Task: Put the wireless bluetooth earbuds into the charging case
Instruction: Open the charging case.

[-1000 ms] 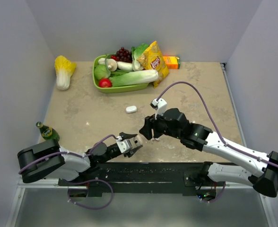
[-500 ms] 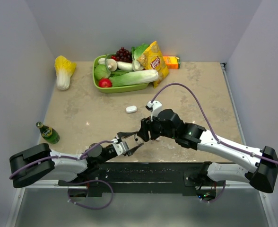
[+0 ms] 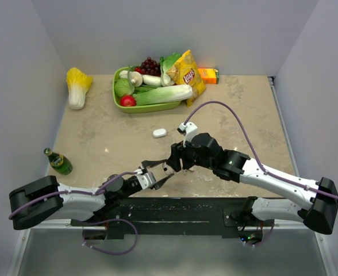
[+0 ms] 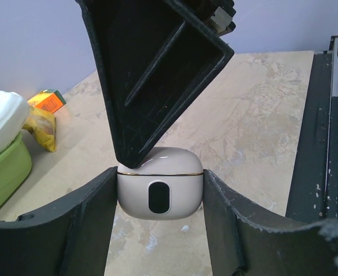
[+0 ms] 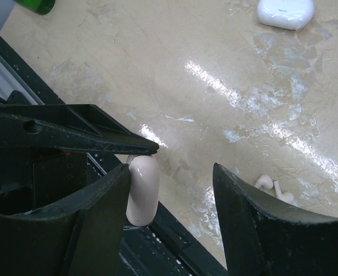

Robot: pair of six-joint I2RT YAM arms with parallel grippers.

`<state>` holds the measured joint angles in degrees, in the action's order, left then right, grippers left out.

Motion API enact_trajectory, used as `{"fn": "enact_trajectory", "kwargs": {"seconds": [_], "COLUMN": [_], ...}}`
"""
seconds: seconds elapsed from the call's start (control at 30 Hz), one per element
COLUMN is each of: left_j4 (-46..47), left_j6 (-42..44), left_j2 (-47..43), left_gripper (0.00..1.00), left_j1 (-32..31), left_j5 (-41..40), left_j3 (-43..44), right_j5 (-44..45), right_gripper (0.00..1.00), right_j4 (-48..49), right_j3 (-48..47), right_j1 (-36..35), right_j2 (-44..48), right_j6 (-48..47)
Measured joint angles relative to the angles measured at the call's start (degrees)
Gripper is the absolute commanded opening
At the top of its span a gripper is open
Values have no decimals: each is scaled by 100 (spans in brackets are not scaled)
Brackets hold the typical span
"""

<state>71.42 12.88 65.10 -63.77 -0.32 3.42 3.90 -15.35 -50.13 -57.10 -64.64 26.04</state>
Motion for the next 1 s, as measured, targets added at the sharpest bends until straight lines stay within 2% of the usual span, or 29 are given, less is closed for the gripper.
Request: {"fn": "enact_trajectory", "kwargs": {"seconds": [0.6,1.0], "left_j4": [37,-57], "left_j6": [22,20], "left_j2": [-105,-352], "left_gripper": [0,0], "left_j1": [-13,-13], "left_j5": [-223,-313], "left_j3": [48,46], "right_j5": [-192,203], "right_gripper": [62,62], "right_j4": [157,155], "right_j3": [79,144], "right_j1": [0,-24], "right_j2": [57,361], "right_j6": [48,225]}}
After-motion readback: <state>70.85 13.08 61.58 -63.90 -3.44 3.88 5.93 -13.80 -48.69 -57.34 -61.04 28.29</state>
